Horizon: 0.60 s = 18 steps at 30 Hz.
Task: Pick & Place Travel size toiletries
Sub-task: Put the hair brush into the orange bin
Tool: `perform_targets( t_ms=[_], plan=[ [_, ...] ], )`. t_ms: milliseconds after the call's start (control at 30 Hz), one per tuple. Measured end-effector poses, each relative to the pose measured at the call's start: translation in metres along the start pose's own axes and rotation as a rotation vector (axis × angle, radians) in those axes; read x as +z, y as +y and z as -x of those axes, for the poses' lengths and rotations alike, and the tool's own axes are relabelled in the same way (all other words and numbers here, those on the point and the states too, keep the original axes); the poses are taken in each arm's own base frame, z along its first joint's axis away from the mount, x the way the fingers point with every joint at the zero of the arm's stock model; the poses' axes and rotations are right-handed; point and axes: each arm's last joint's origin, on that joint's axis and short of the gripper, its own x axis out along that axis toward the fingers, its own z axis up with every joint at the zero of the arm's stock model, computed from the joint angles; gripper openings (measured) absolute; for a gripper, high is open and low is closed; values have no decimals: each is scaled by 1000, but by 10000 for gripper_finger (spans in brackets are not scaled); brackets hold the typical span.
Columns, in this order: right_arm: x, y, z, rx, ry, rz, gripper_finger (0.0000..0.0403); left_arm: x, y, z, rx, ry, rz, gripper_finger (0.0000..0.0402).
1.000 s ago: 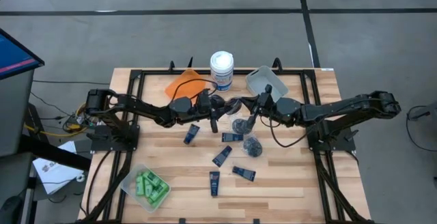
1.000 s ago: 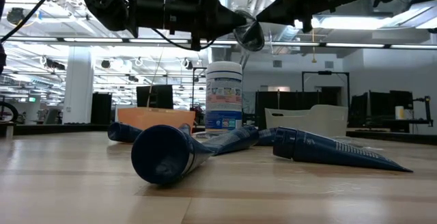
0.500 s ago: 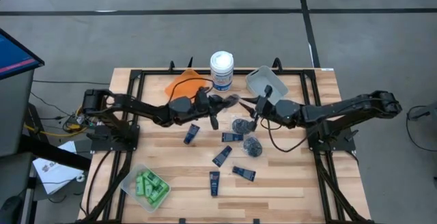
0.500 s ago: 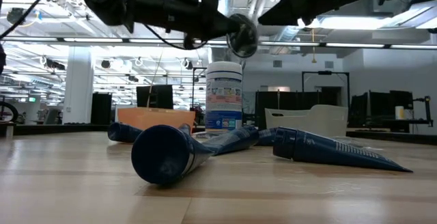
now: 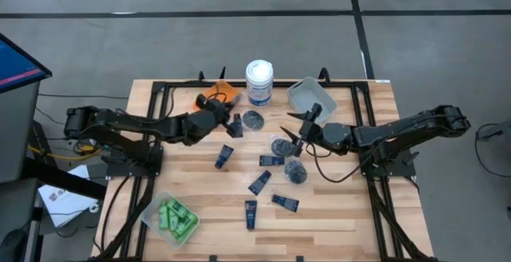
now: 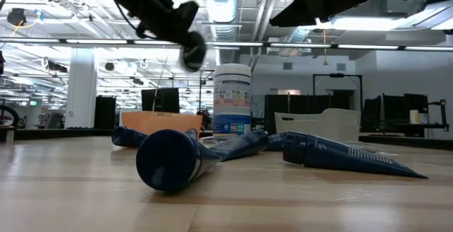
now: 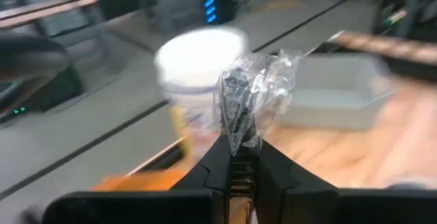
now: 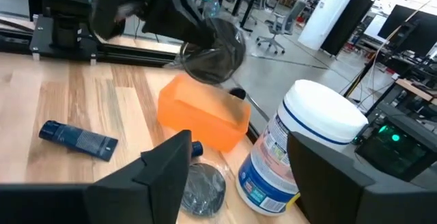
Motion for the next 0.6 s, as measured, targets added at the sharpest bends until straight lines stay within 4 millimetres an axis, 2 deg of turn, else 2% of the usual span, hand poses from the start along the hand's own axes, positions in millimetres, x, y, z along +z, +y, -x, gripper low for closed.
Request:
perform_targets(
  t_ms=[133,300,600],
  plan=[
    [0,0,0,0,2,-11,229,-7,11,-7,103,55,-51,21],
    [-3,1,0,5,26,-10,215,-16,26,-28,193,127,-83,21],
    [-10,2,0,14,88,-22,195,-40,50,-63,210,297,-97,21]
  ],
)
